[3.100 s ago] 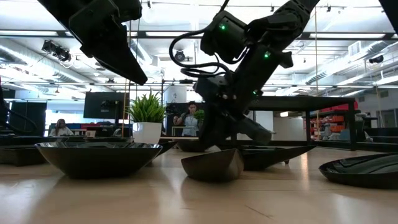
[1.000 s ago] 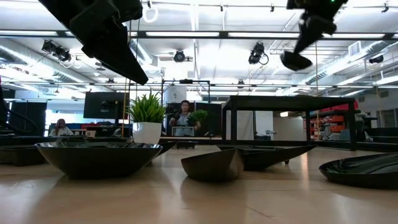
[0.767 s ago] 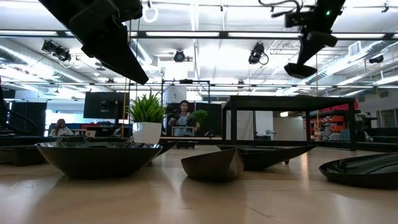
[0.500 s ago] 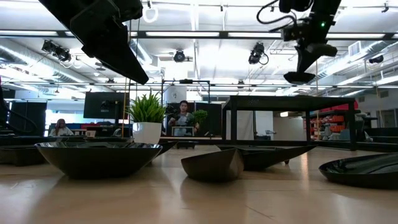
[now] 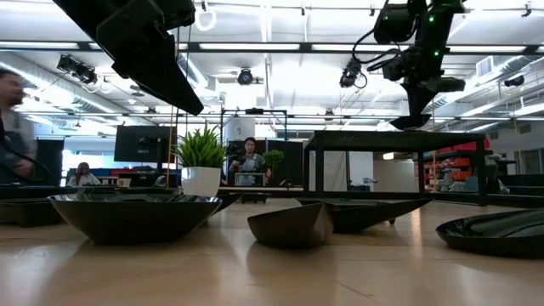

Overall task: Pick & Place Mini shaped plates
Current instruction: Stack the black leaf-shaped plate on top of the black leaf-shaped plate on the shelf

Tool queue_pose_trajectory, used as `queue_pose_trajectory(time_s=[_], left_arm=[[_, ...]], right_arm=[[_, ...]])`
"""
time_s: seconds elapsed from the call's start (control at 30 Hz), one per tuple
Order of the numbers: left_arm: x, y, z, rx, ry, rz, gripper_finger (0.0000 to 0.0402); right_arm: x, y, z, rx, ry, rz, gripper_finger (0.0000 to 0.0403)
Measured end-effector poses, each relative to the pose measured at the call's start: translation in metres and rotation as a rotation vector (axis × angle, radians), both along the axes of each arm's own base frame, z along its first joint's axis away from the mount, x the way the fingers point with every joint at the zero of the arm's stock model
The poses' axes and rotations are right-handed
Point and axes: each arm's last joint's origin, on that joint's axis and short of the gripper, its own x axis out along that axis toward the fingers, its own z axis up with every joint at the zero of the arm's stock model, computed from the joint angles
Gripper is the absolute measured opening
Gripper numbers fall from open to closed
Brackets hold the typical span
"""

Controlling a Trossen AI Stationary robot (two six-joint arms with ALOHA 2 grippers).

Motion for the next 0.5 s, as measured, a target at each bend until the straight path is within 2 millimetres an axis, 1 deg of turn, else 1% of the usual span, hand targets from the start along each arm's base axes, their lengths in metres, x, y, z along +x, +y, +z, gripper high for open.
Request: queue_pose_trajectory(time_s=[0.17, 0.5], left_arm=[[0.0000, 0.0000, 0.0000, -0.001, 0.000, 0.000, 0.0193], [0.0000, 0.0000, 0.0000, -0.001, 0.000, 0.001, 0.0193]], right_arm=[[-0.0011, -0.0060, -0.0026, 0.044, -0.026, -0.009, 0.0008], [-0.0007, -0.0062, -0.0032, 0.076, -0.053, 0.000, 0.0008]])
